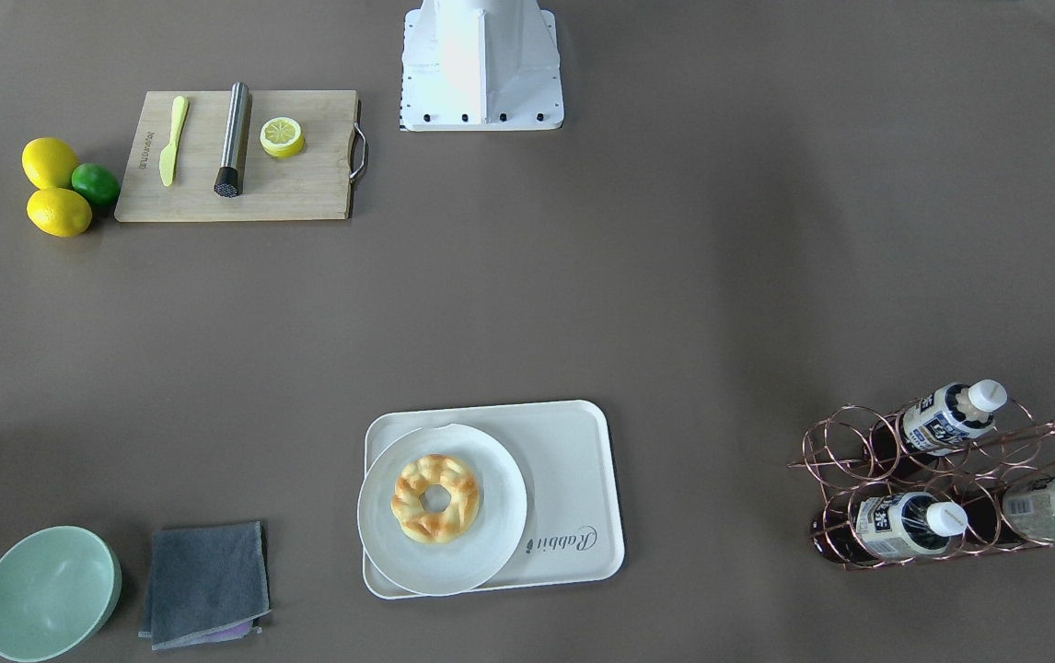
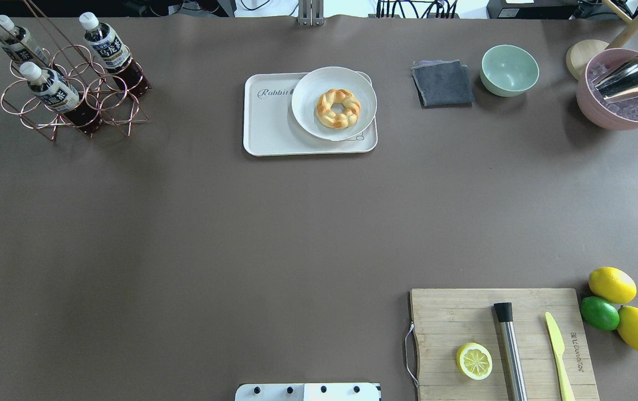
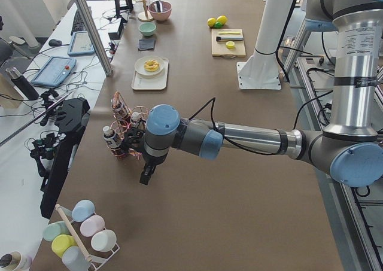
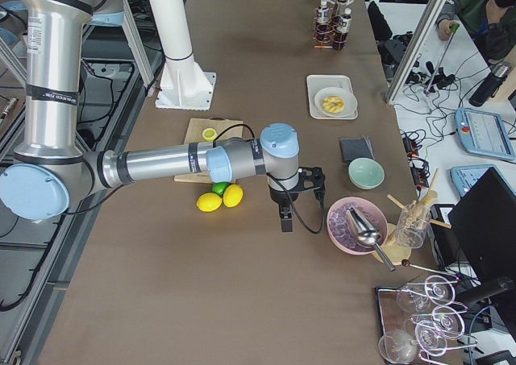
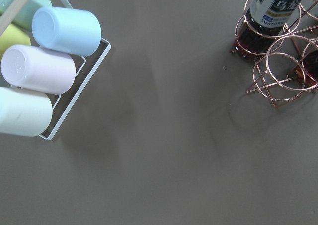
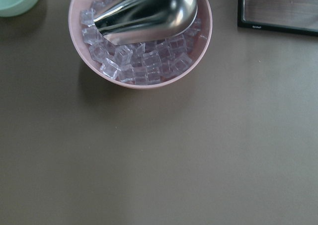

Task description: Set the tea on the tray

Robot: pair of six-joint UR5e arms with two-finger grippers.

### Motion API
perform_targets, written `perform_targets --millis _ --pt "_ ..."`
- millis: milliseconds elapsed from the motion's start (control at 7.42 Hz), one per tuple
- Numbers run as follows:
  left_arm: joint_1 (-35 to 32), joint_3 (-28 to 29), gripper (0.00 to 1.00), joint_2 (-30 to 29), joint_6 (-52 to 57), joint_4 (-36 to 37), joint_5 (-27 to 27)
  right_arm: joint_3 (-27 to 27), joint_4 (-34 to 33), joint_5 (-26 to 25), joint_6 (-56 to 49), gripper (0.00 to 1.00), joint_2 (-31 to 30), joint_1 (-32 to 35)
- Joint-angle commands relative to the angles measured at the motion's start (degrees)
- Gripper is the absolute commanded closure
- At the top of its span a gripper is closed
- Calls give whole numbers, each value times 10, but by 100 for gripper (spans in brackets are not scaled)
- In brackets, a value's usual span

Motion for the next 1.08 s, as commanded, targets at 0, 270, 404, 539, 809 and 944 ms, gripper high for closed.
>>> perform_targets --millis 0,270,404,539,809,944 --pt "2 2 1 -2 -1 -37 3 -9 49 18 3 0 7 7" --pt "24 -4 2 -16 -35 -51 1 -12 62 18 9 0 2 6" --pt "53 4 1 -16 -122 -141 6 -10 101 21 9 0 6 6" --pt "95 2 1 -15 -233 -214 43 -13 118 31 10 0 8 0" --pt "171 -3 1 -21 -364 -293 102 -12 119 36 20 1 32 -38" --pt "191 -8 1 -22 -422 -328 148 -11 128 37 37 0 28 -42"
